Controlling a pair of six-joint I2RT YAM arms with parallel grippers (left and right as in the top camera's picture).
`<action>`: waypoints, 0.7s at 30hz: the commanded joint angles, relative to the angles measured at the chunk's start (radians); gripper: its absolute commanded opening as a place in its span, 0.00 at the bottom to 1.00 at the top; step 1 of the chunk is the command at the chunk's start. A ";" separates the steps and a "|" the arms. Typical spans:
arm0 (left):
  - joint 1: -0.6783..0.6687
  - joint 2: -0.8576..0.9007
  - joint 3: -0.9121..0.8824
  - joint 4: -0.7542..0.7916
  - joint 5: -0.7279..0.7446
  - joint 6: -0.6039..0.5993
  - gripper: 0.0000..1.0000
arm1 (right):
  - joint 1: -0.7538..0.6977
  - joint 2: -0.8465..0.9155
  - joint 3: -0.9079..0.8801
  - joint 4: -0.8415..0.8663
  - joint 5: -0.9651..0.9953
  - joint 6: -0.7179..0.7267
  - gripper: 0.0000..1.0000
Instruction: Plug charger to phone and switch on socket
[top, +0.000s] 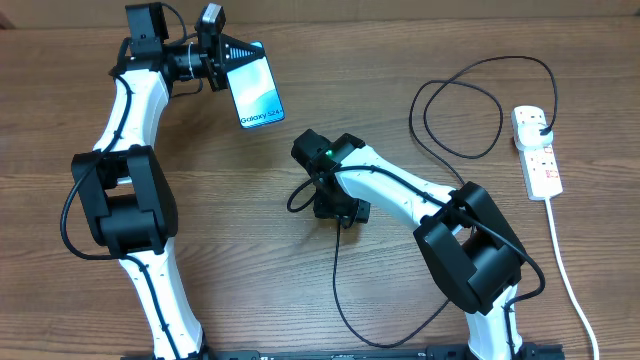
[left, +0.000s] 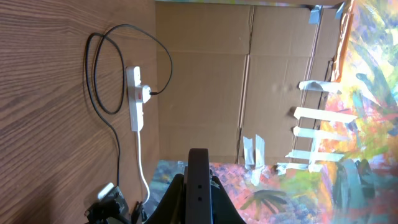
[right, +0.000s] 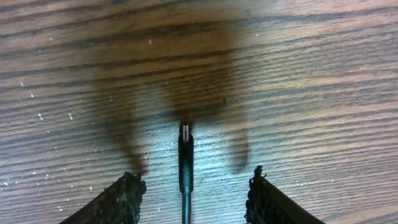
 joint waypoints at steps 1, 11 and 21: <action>0.002 -0.031 0.006 0.001 0.039 0.016 0.05 | 0.002 0.004 -0.006 0.008 0.016 0.004 0.56; 0.002 -0.031 0.006 0.001 0.039 0.016 0.04 | 0.002 0.016 -0.006 0.020 0.016 0.004 0.56; 0.002 -0.031 0.006 0.002 0.037 0.016 0.04 | 0.002 0.017 -0.008 0.023 0.017 0.004 0.56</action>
